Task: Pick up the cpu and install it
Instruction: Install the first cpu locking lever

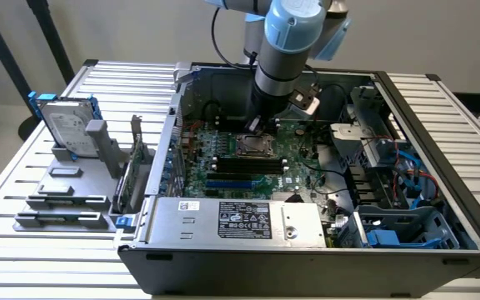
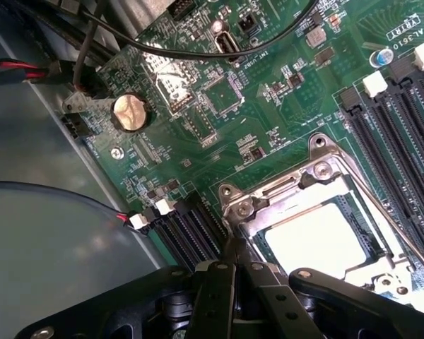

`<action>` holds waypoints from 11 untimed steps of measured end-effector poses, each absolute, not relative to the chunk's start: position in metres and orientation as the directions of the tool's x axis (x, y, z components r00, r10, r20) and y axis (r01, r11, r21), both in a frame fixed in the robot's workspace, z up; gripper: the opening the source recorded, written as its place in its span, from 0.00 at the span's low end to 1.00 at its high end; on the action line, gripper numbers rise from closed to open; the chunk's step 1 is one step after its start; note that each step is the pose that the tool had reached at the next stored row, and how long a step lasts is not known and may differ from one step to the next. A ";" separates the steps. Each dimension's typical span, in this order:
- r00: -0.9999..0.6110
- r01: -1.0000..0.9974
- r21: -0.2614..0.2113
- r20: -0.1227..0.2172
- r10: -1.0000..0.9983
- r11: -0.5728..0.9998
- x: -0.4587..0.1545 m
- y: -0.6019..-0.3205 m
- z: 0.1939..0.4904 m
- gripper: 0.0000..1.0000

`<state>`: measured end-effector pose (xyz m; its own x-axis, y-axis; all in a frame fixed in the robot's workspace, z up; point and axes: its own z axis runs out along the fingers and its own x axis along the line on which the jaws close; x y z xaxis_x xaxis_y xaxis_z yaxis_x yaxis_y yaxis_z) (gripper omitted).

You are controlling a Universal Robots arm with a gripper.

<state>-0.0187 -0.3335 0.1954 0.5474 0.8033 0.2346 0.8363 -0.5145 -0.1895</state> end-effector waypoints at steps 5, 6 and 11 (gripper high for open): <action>0.549 0.835 -0.195 0.240 0.801 -0.514 -0.019 -0.336 0.202 0.11; 0.549 0.835 -0.196 0.240 0.800 -0.514 -0.019 -0.337 0.204 0.11; 0.551 0.834 -0.201 0.243 0.799 -0.514 -0.022 -0.347 0.213 0.11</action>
<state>-0.0225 -0.3472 0.2128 0.5507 0.7986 0.2429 0.8340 -0.5140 -0.2007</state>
